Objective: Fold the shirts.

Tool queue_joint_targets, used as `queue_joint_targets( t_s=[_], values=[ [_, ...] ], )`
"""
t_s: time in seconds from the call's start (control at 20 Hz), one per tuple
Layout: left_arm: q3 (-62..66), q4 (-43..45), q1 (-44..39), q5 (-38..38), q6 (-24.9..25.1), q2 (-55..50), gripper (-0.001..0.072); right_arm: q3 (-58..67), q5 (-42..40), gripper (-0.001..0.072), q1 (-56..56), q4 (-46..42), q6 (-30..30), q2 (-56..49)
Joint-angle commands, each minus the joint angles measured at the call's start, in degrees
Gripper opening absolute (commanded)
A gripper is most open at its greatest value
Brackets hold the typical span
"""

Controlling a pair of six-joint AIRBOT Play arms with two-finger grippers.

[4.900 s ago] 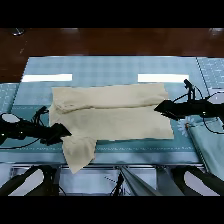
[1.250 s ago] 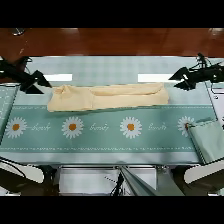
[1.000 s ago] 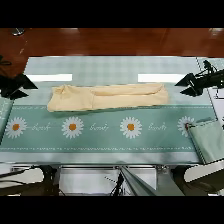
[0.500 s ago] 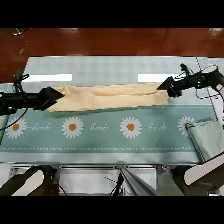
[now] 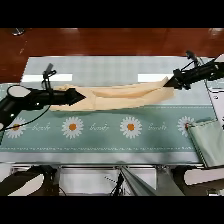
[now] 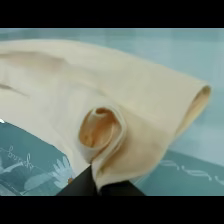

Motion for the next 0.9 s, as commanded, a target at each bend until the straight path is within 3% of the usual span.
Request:
queue_joint_targets(
  t_s=[0.0, 0.2, 0.45, 0.7, 0.85],
  values=[
    [8.2, 4.0, -10.4, 3.3, -4.1, -7.5, 0.0016, -3.8, 0.7, 0.0022, 0.0, -3.6, -0.7, 15.5],
    [26.5, 9.9, -22.7, 5.2, -13.7, -21.9, 0.0016, -10.5, 0.7, 0.0022, 0.0, -4.5, 1.1, 31.7],
    [47.0, 11.6, -35.5, 5.0, -22.8, -39.6, 0.0016, -14.1, 0.7, 0.0022, 0.0, -4.5, 3.6, 41.5],
    [56.7, 11.3, -46.1, 4.7, -26.3, -48.6, 0.0018, -14.1, 0.3, 0.0022, 0.0, -4.2, 3.9, 42.6],
    [58.2, 10.8, -44.7, 2.7, -28.3, -48.5, 0.0018, -14.1, 0.0, 0.0023, 0.0, -4.2, 4.0, 42.6]
  ],
)
